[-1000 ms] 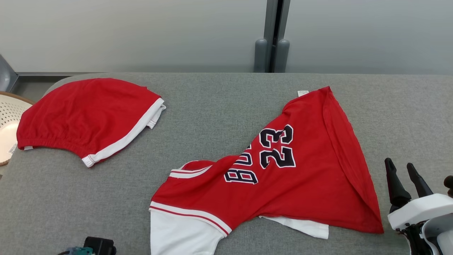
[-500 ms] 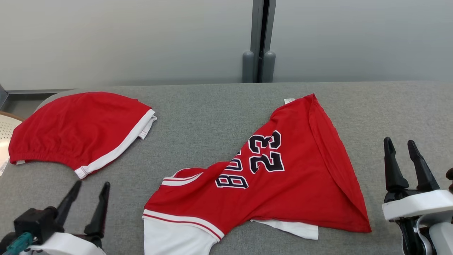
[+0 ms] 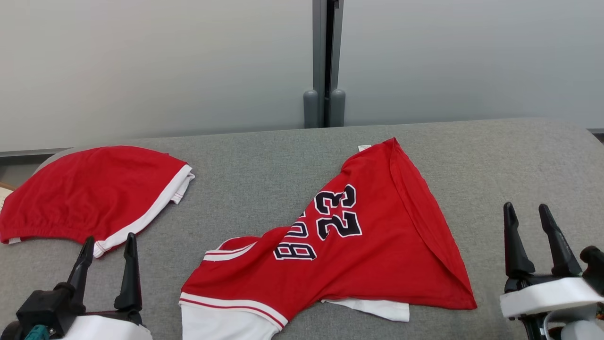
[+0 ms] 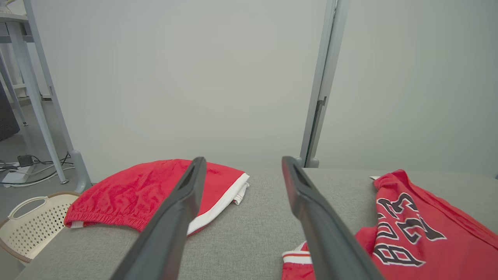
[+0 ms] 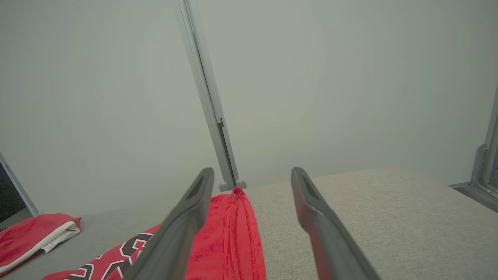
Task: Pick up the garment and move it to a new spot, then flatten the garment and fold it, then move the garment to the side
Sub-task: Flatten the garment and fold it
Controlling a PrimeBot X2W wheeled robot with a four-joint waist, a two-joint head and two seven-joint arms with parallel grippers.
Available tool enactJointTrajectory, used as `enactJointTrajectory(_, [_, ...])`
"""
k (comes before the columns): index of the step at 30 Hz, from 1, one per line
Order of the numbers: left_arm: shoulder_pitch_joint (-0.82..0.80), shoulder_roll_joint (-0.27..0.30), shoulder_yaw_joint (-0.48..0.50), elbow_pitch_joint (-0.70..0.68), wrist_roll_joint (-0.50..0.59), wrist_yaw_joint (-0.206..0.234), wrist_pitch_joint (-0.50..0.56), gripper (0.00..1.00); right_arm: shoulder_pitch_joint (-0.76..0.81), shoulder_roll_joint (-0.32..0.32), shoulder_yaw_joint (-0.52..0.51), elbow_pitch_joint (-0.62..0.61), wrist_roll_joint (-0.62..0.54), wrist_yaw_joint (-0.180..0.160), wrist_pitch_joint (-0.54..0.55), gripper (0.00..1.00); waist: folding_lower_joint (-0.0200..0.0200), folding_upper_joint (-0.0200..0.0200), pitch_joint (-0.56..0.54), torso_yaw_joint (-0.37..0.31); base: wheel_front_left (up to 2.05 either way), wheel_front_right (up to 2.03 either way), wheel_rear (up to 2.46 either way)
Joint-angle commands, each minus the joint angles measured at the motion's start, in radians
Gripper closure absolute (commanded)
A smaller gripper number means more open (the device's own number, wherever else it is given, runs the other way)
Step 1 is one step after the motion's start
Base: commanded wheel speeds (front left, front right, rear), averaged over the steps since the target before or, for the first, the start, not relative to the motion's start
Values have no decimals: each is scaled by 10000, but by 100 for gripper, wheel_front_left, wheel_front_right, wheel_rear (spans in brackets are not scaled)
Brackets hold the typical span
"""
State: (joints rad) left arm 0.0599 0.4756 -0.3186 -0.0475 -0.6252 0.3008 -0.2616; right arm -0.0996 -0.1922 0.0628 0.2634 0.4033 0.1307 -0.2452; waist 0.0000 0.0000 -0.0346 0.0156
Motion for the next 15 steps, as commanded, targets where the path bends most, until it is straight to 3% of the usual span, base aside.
enactJointTrajectory(1, [184,-94,54,55,58,19,-35,0,121,39,-83,33,-99,0,55,0,0,0,-5,0,0,0,0])
enactJointTrajectory(7, [424,-557,-41,284,481,-184,-30,0,339,315,-389,42,-361,0,312,0,0,0,-8,-38,0,0,0])
enactJointTrajectory(15, [303,-707,-38,625,744,-395,-33,0,162,284,-529,-104,-543,0,678,0,0,0,-144,43,0,0,0])
